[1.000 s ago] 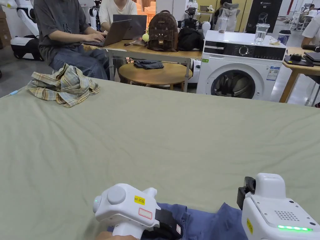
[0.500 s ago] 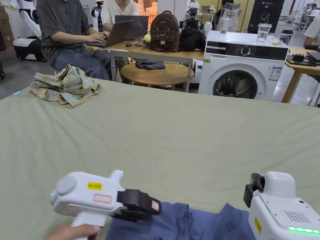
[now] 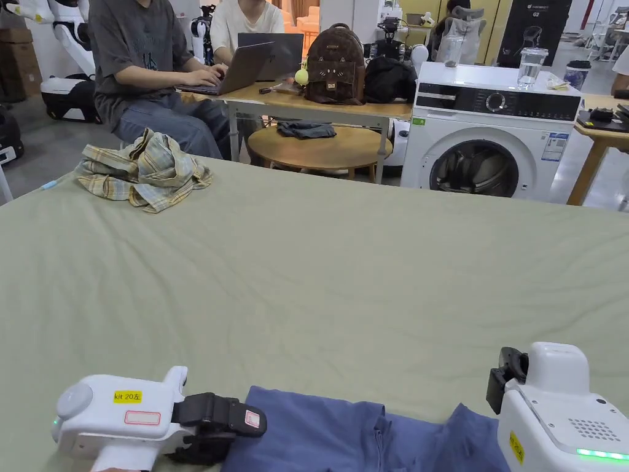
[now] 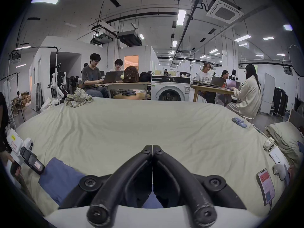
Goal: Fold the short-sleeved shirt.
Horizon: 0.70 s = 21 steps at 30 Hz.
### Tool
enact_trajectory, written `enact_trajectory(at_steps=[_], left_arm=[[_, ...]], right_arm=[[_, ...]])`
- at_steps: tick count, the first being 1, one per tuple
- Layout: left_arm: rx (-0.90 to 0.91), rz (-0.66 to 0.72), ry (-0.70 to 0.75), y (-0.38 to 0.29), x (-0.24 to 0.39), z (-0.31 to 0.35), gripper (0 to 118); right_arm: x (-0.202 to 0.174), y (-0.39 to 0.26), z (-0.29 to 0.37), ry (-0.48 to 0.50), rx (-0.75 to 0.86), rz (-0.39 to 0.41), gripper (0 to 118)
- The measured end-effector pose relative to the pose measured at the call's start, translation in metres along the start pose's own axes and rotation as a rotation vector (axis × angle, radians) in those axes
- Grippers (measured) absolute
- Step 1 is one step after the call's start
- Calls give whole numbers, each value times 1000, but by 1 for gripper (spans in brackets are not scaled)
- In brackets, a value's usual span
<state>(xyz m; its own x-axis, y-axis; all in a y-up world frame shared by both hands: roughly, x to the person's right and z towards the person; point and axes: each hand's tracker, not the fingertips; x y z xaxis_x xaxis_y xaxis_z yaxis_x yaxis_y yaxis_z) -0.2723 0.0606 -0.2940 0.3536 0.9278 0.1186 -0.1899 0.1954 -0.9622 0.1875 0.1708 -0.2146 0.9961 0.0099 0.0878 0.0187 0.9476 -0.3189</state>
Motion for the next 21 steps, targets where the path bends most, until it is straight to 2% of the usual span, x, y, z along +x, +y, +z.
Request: enact_trajectory(at_steps=[2,5,6,7,8,9,16,21], left_arm=[[-15,25,-17,-3,-5,-17,65],[-7,-16,-26,-5,-2,-30,63],[15,-18,46,-6,-1,-33,55],[24,-14,109,-6,-1,-36,39],[32,6,103,-10,-4,-34,14],[43,7,31,0,-10,-24,4],[70,-25,68,-12,42,7,2],[114,-28,145,4,59,63,2]], right_arm=[[0,0,1,0,0,1,0],[1,-1,2,2,-2,-6,0],[1,-1,2,-2,-1,-5,0],[2,-1,3,-7,2,-2,0],[3,-1,4,-11,6,0,0],[5,-1,6,-13,12,0,0],[12,3,11,-48,74,16,0],[5,11,18,-51,141,21,0]])
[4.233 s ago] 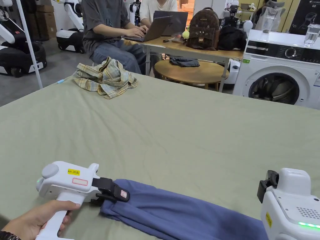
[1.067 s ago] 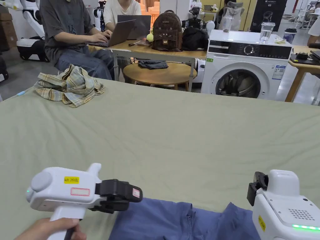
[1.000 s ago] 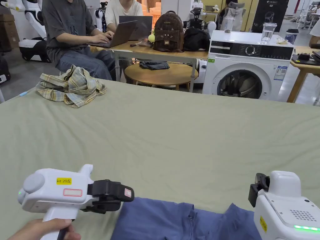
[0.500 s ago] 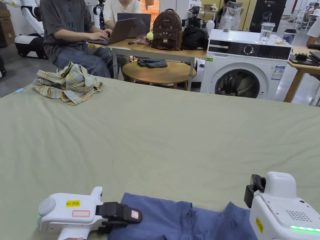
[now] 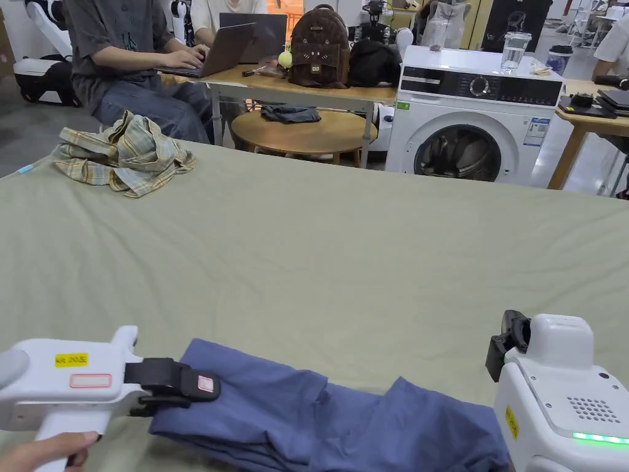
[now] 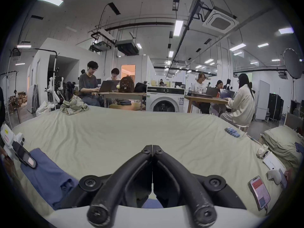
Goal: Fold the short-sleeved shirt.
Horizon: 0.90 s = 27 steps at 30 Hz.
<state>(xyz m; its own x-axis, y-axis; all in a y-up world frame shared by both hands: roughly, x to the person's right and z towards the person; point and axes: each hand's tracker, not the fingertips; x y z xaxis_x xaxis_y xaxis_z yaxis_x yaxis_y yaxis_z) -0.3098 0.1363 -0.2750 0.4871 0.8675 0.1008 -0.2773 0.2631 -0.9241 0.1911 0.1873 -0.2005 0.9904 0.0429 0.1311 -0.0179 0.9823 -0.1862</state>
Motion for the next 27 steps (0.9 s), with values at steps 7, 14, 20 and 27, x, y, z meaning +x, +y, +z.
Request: enact_trajectory(at_steps=[7,14,20,27], left_arm=[[49,-49,168,11,50,46,2],[-17,-168,286,3,129,-3,2],[-146,-273,324,-3,178,-82,2],[-315,-381,448,-27,202,-202,2]], right_arm=[[-19,10,5,19,70,30,0],[-19,8,7,38,59,40,0],[-4,6,12,13,51,42,0],[13,2,17,-18,31,38,0]])
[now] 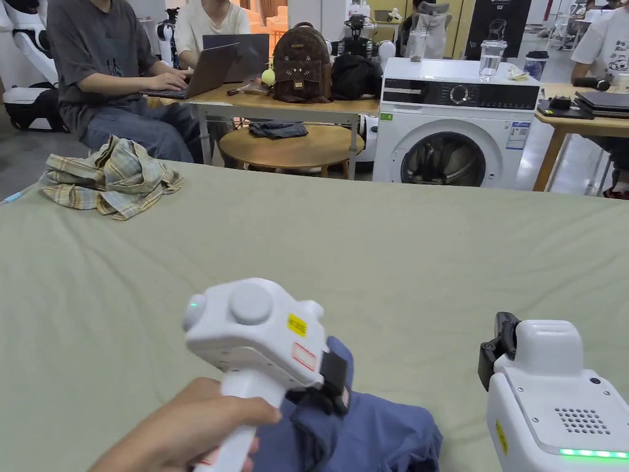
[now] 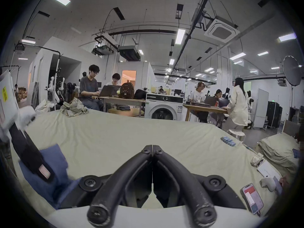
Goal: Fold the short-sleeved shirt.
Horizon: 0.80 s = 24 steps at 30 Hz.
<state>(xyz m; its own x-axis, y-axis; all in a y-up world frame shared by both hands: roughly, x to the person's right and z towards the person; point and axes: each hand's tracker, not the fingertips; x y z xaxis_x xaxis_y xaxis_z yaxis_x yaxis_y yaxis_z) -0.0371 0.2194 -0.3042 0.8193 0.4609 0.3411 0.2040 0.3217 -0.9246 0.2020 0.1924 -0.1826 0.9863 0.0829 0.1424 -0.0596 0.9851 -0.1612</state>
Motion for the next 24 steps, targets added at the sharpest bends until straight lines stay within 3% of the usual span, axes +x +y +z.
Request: enact_trajectory(at_steps=[7,8,10,13,17,20,22,24], left_arm=[[-92,-11,63,-7,21,-81,6],[-97,3,44,-8,18,-85,13],[-93,21,-33,-12,16,-83,39],[-79,-33,-61,-17,15,-65,48],[-40,1,-204,-20,0,-30,48],[85,7,-241,-23,-14,-11,48],[94,19,-215,-20,-18,-15,36],[66,40,-229,-18,-23,-32,14]], right_arm=[[11,-5,3,-33,-27,0,0],[13,-6,3,-33,-29,-1,0],[15,-6,3,-35,-33,-5,0],[15,-7,4,-34,-37,-2,0],[15,-7,5,-31,-34,-4,0],[14,-7,6,-29,-36,-9,0],[13,-8,5,-25,-39,-18,0],[12,-9,5,-19,-44,-18,0]])
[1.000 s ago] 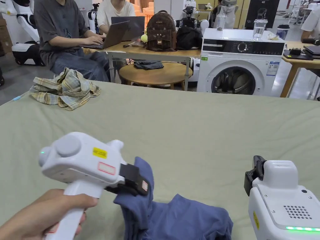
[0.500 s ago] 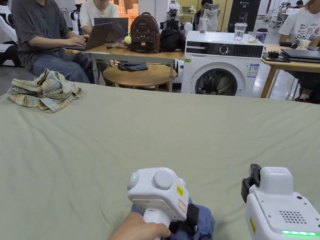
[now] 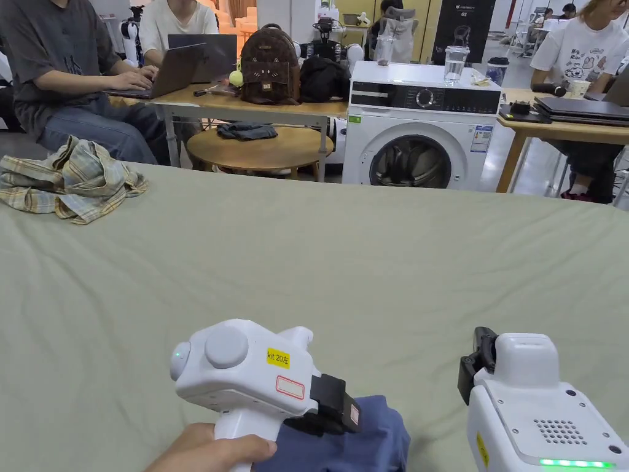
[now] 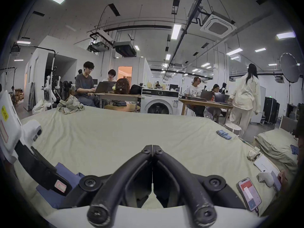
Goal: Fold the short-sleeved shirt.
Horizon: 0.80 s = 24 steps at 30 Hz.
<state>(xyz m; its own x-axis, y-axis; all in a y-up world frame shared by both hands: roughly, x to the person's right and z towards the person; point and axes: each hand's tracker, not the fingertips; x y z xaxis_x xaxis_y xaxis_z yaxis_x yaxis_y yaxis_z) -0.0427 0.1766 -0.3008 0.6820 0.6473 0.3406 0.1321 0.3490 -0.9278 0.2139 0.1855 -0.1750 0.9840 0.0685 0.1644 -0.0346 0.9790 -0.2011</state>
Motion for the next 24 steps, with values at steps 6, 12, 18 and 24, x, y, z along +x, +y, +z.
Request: enact_trajectory(at_steps=[6,12,18,24], left_arm=[[-131,85,-91,-19,-8,-79,9],[-51,115,-75,-33,-18,-100,0],[-21,39,-51,-20,-4,-58,0],[380,-198,231,-19,-7,34,0]], right_arm=[[-2,-2,-2,5,-7,6,0],[0,-2,-2,0,-1,4,0],[-2,-1,-10,-8,-6,3,0],[-10,6,-25,0,-6,-37,0]])
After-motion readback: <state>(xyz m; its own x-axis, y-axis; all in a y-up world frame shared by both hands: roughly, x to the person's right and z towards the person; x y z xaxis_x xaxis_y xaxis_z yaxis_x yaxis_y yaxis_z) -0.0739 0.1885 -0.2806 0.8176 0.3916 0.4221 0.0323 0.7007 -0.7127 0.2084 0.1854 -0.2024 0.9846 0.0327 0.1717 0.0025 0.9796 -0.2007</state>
